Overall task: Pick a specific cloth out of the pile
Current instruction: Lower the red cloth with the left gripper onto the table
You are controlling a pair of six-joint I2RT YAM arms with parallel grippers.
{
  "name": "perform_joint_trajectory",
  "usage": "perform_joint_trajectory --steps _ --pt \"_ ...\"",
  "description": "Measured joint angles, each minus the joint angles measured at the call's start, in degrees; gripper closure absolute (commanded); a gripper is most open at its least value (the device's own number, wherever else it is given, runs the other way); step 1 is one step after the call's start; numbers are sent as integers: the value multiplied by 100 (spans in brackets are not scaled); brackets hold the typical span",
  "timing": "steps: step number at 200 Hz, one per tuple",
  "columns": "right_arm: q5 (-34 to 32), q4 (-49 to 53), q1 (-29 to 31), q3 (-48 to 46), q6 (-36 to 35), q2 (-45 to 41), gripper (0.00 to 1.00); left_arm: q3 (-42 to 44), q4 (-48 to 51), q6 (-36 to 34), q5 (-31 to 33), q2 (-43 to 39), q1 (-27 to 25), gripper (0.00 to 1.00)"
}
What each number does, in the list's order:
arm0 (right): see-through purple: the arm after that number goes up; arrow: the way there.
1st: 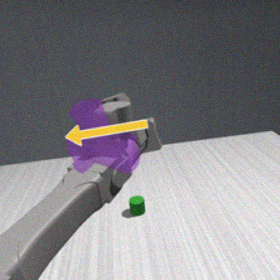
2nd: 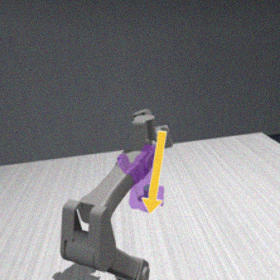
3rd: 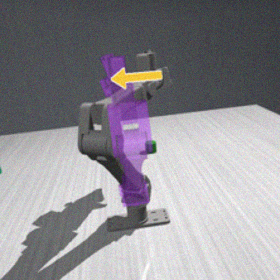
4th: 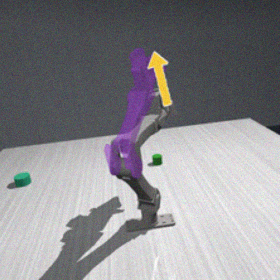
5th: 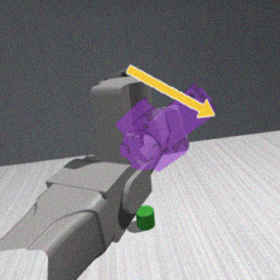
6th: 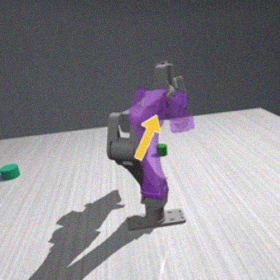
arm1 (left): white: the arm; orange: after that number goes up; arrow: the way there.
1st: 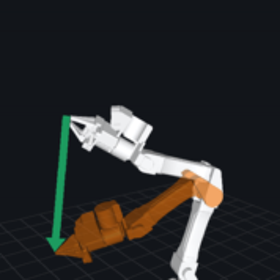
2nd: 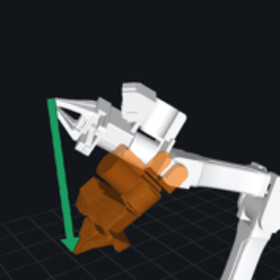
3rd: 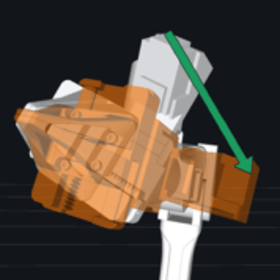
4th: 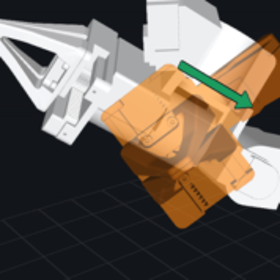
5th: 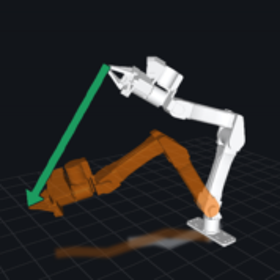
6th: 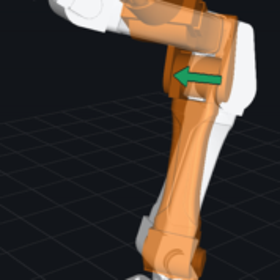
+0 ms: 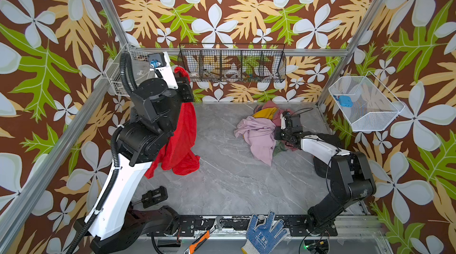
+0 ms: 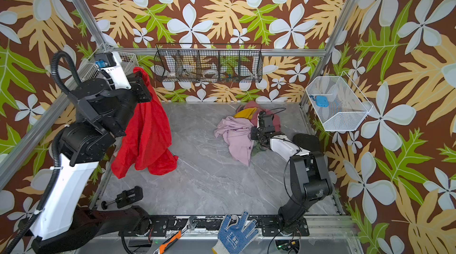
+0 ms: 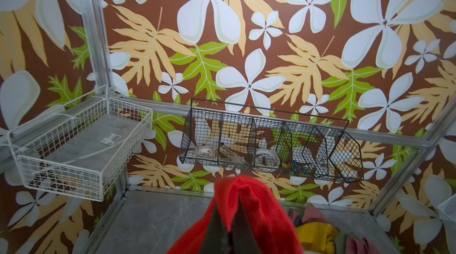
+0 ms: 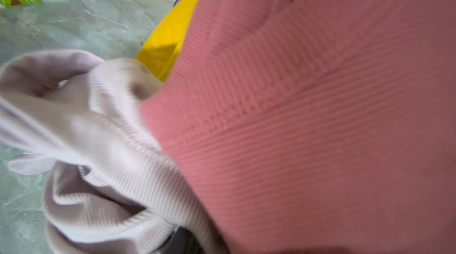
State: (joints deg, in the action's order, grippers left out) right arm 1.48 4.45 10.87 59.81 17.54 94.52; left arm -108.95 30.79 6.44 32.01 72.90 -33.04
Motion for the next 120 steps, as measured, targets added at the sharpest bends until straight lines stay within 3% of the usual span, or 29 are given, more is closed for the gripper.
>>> perform_joint_trajectory --steps 29,92,120 --pt "-2 39 0 22 0 -212 47 446 -26 299 -555 114 0 100" --pt "-2 129 -4 22 0 -654 43 1615 -490 1019 -1102 -264 15 100" --pt "-2 140 -4 22 0 -743 43 2225 -640 1318 -1147 -710 345 100"
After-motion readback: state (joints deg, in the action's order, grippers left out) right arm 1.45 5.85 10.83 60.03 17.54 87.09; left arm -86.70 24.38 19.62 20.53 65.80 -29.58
